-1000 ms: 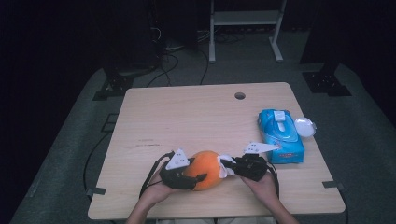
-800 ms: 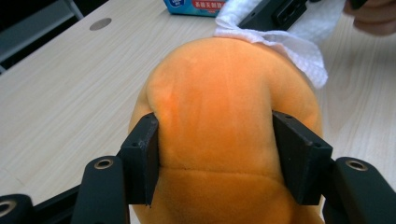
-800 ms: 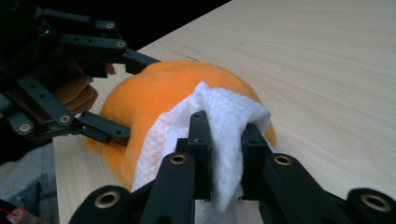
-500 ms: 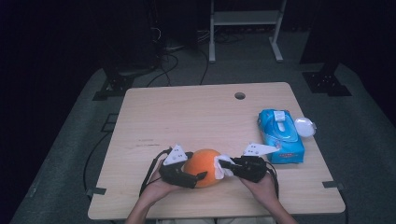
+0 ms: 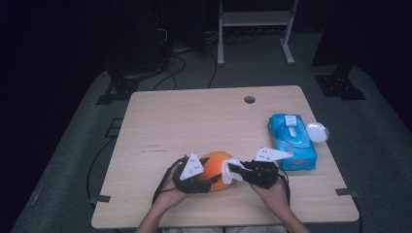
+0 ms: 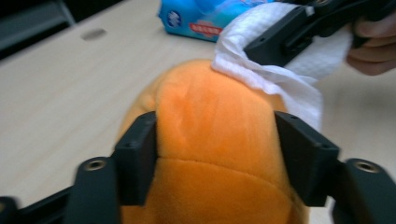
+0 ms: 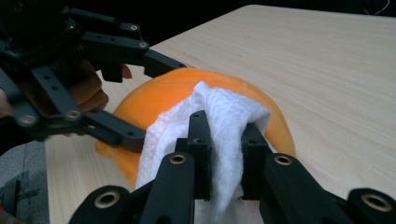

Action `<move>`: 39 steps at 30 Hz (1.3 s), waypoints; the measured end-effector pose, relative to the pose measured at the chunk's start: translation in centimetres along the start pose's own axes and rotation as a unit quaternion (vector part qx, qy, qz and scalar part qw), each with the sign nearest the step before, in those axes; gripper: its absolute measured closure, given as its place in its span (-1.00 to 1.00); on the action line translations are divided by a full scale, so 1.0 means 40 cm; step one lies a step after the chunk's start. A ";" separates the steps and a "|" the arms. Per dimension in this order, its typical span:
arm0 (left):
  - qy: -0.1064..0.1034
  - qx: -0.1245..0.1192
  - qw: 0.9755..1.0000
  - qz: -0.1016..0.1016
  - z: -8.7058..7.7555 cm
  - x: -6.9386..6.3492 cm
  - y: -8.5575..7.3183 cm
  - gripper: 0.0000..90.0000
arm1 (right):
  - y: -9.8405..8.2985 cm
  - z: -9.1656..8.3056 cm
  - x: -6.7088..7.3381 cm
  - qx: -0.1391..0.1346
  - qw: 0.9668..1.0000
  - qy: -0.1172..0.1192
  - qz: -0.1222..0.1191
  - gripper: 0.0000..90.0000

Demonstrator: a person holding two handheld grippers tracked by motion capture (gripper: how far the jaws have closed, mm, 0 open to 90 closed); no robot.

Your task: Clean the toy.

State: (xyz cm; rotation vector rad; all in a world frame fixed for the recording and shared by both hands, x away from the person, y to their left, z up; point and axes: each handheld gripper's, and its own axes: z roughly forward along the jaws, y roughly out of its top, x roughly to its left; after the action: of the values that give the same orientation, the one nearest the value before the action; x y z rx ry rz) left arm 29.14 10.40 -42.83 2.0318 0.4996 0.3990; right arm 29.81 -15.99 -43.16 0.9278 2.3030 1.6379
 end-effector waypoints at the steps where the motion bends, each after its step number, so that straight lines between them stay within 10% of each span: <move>1: 0.000 0.000 1.000 0.000 0.000 0.000 0.000 -0.41 | 0.000 0.000 0.000 0.000 1.000 0.000 0.000 0.74; 4: -0.009 0.000 0.998 -0.064 -0.012 0.026 -0.003 -0.67 | 0.000 0.010 0.022 0.007 1.000 0.002 -0.018 0.74; 8: -0.006 0.018 0.998 -0.058 -0.011 0.025 -0.016 -0.50 | 0.002 0.016 0.038 0.012 0.999 -0.008 -0.039 0.74; 14: -0.014 0.019 0.998 -0.060 -0.022 0.030 -0.034 -0.47 | -0.041 0.013 -0.033 0.023 0.998 -0.055 0.019 0.74; 21: -0.012 0.018 0.999 -0.043 -0.012 0.019 -0.034 -0.47 | -0.006 0.006 0.011 0.002 1.000 -0.020 0.000 0.74; 29: -0.016 0.012 0.999 -0.031 -0.003 0.008 -0.032 -0.46 | -0.034 0.011 -0.030 0.021 0.998 -0.042 0.037 0.74; 36: -0.013 0.012 1.000 -0.023 0.002 0.005 -0.030 -0.46 | -0.007 0.007 0.006 0.010 0.999 -0.030 0.006 0.74; 39: 0.006 0.013 0.999 -0.036 -0.005 0.010 -0.016 -0.75 | -0.025 0.013 -0.016 0.024 0.999 -0.041 0.022 0.75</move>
State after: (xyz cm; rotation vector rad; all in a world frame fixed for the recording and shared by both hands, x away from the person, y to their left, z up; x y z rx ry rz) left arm 29.27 11.02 -43.25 2.0308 0.5863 0.3639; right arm 30.17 -16.16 -44.40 1.0445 2.2915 1.5367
